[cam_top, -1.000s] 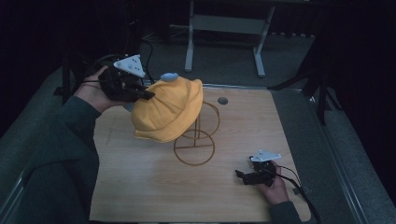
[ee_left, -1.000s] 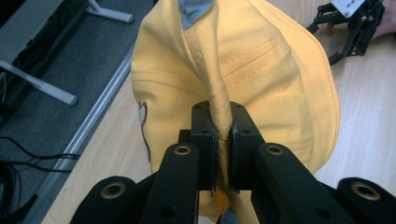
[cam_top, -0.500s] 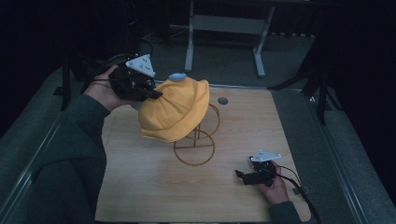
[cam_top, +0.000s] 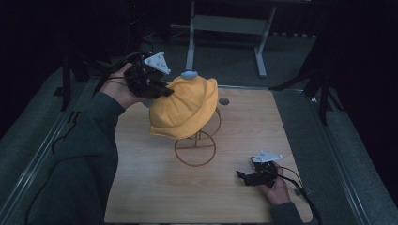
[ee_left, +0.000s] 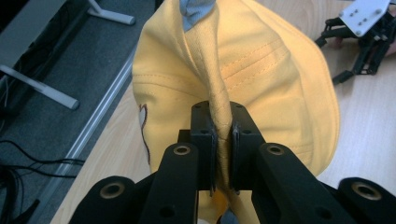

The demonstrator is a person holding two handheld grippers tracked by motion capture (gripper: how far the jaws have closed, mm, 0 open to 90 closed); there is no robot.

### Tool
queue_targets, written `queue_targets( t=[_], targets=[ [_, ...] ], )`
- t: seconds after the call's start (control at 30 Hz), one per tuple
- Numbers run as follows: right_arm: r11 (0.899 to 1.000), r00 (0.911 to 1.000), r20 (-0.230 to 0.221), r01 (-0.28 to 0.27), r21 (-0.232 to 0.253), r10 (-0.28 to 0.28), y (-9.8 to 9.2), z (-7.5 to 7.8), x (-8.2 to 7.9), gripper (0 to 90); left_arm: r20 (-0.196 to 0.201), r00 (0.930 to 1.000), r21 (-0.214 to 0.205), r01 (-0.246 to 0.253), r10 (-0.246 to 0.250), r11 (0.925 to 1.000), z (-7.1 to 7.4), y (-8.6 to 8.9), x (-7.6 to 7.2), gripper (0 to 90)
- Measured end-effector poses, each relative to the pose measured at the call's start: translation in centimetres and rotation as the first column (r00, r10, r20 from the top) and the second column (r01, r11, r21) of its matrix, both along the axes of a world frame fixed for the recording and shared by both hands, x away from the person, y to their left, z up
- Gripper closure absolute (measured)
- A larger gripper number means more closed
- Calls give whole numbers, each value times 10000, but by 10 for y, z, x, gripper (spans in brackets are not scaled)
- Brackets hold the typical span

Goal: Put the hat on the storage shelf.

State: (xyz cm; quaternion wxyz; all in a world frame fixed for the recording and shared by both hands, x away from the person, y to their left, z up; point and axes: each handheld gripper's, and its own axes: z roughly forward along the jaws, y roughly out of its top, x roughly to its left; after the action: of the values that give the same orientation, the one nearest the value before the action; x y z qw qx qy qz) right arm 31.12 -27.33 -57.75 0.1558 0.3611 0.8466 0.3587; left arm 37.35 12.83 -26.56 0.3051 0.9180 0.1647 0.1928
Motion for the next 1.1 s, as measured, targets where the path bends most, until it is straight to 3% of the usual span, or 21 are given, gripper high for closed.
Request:
queue_targets(
  t=[0.43, 0.77, 1.1],
  targets=[
    [10000, 10000, 5, -10, -1, 10, 0, 0, 0, 119, -130, 9999, 90, -38, 39, 10000, -14, -33, 12, 819],
    [10000, 10000, 3, -12, 2, 12, 0, 0, 0, 119, 27, 9996, -181, -276, 276, 9995, -18, -53, 17, 786],
    [10000, 10000, -4, -1, 11, 1, 0, 0, 0, 119, -75, 9999, -259, 67, -69, 9996, -25, -70, 14, 796]
  ],
)
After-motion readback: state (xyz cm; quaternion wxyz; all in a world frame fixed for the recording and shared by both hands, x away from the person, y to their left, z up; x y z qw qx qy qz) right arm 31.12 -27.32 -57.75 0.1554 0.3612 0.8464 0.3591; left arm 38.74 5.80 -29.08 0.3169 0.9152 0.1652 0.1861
